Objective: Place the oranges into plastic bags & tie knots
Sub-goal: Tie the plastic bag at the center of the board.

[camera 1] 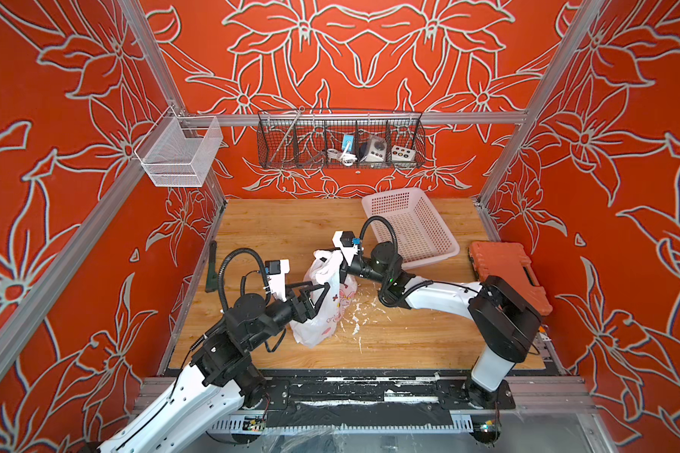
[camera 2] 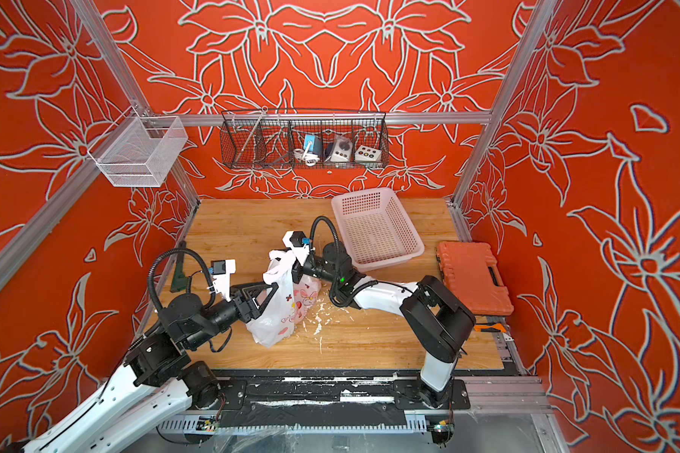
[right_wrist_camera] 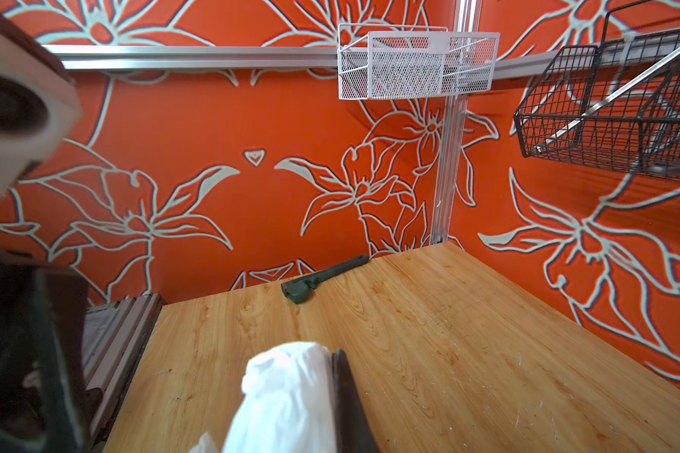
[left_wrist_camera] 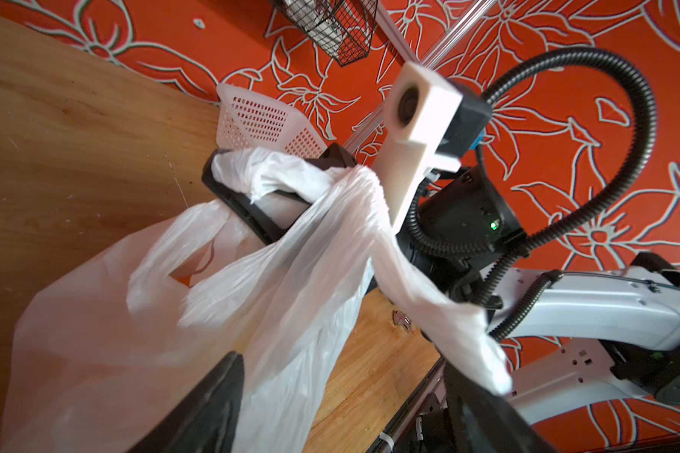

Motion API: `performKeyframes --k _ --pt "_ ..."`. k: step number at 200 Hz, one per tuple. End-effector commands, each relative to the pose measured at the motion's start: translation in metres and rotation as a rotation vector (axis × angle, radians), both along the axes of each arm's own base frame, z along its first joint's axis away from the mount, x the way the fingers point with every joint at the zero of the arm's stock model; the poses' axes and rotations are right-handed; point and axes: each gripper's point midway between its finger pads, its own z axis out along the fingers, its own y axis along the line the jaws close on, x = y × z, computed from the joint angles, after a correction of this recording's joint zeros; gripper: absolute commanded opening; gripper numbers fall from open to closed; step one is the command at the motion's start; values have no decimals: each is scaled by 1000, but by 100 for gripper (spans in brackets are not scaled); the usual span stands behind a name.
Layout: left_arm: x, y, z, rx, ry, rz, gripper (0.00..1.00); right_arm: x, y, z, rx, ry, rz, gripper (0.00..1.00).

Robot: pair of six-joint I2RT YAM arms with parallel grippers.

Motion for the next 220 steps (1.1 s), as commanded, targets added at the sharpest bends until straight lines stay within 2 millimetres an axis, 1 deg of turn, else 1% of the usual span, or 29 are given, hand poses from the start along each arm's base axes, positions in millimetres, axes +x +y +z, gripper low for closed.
performKeyframes --k 1,11,23,27,38,47,59,76,89,103,114,123,127,137,145,160,180,197,220 --pt "4 18 10 74 -10 91 77 -1 1 16 24 -50 -8 0" --pt "8 22 15 99 -18 119 74 0 0 16 22 -51 -12 0" --pt "12 22 22 123 -25 128 73 0 0 16 20 -54 -12 0" --pt "14 23 22 129 -18 139 73 -1 0 16 19 -54 -11 0" --pt "21 26 22 137 1 171 67 -1 -1 16 18 -59 -13 0" --pt "28 27 22 131 21 187 66 -1 0 16 18 -60 -12 0" --pt "34 26 28 92 38 170 66 -1 -1 17 18 -63 -11 0" --pt "41 27 39 17 49 137 73 -1 0 17 18 -69 -11 0" --pt "43 28 45 -6 55 108 75 0 -1 17 17 -68 -16 0" --pt "47 32 37 -14 110 123 76 -1 0 16 14 -74 -11 0" --pt "53 29 27 -33 168 109 69 -1 -1 15 10 -76 -14 0" --pt "58 20 21 -78 215 69 61 -1 0 15 11 -83 -14 0" --pt "58 12 20 -104 229 30 59 -1 0 15 11 -84 -13 0" --pt "59 -2 18 -176 257 -44 53 -1 0 16 9 -87 -17 0" --pt "60 -9 17 -225 274 -79 50 0 -1 16 9 -90 -18 0" --pt "64 -11 20 -263 274 -83 50 -1 -1 16 5 -95 -17 0" --pt "66 -13 25 -288 283 -86 52 -2 -1 16 -2 -102 -14 0" --pt "69 -14 19 -286 325 -77 55 -2 -1 16 -3 -111 -13 0" --pt "75 -8 13 -295 347 -25 53 -5 -2 16 -1 -132 -9 0"
